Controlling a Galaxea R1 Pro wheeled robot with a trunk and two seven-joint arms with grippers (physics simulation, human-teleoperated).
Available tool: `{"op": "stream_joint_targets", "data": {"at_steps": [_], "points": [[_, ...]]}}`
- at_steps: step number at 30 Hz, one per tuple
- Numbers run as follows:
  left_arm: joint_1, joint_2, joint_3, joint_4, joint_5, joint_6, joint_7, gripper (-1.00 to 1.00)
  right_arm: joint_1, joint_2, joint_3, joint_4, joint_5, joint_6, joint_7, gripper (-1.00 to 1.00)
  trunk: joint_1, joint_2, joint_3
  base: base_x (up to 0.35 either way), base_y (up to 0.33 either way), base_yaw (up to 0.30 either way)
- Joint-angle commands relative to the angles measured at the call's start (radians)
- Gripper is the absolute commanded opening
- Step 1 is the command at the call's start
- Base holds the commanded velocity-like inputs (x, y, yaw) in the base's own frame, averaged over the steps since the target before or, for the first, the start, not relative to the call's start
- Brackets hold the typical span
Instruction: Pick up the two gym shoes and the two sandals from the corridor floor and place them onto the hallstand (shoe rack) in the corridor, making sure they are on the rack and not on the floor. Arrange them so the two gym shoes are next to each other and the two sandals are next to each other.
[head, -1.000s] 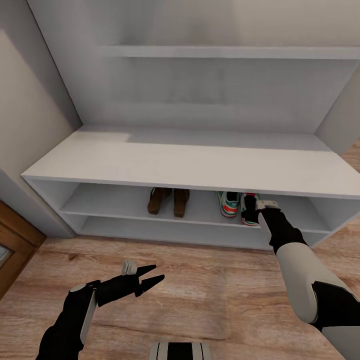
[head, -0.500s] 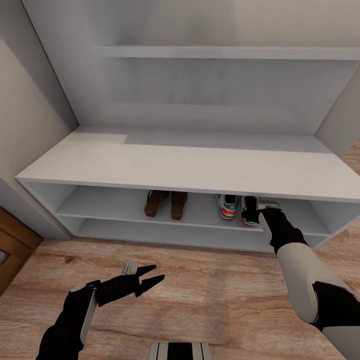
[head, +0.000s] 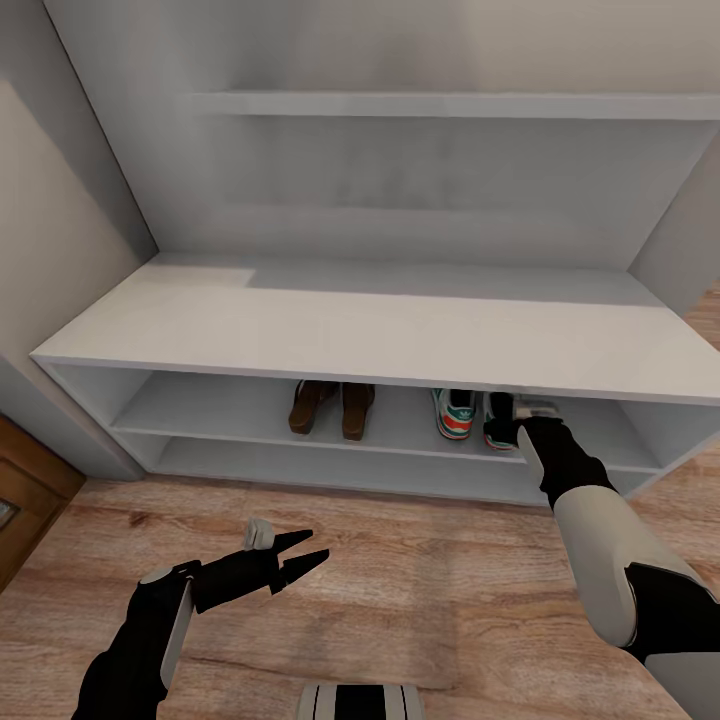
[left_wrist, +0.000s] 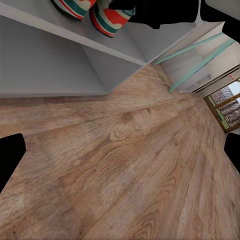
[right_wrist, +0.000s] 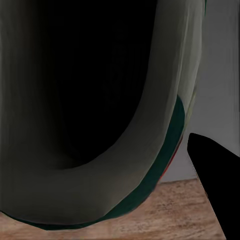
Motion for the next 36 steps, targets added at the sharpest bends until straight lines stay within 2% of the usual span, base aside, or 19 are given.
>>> {"op": "stream_joint_targets", "data": {"at_steps": [1,9,24,25,36], "points": [[-0.001,-0.001,0.004,-0.001,-0.007,0.011,-0.007,1.0,0.0,0.001,-0.003,-0.001,0.01,-0.002,0.002,-1.0,0.0,0.0,-0.001,0.036,0.0,0.0],[-0.001,-0.001,0.004,-0.001,-0.006,0.011,-0.007,1.0,0.0,0.001,-0.003,-0.001,0.01,-0.017,0.002,-1.0,0.0,0.0,-0.001,0.124,0.0,0.0],[-0.001,-0.001,0.004,-0.001,-0.006,0.011,-0.007,1.0,0.0,0.001,-0.003,-0.001,0.009,-0.018,0.002,-1.0,0.0,0.0,-0.001,0.008,0.0,0.0],[-0.001,-0.001,0.004,-0.001,-0.006,0.011,-0.007,1.0,0.0,0.001,-0.003,-0.001,0.009,-0.018,0.002,1.0,0.0,0.0,-0.001,0.0,0.0,0.0],[-0.001,-0.001,0.004,-0.001,-0.006,0.011,-0.007,1.0,0.0,0.001,-0.003,-0.001,0.01,-0.018,0.002,1.0,0.0,0.0,-0.001,0.0,0.0,0.0]]}}
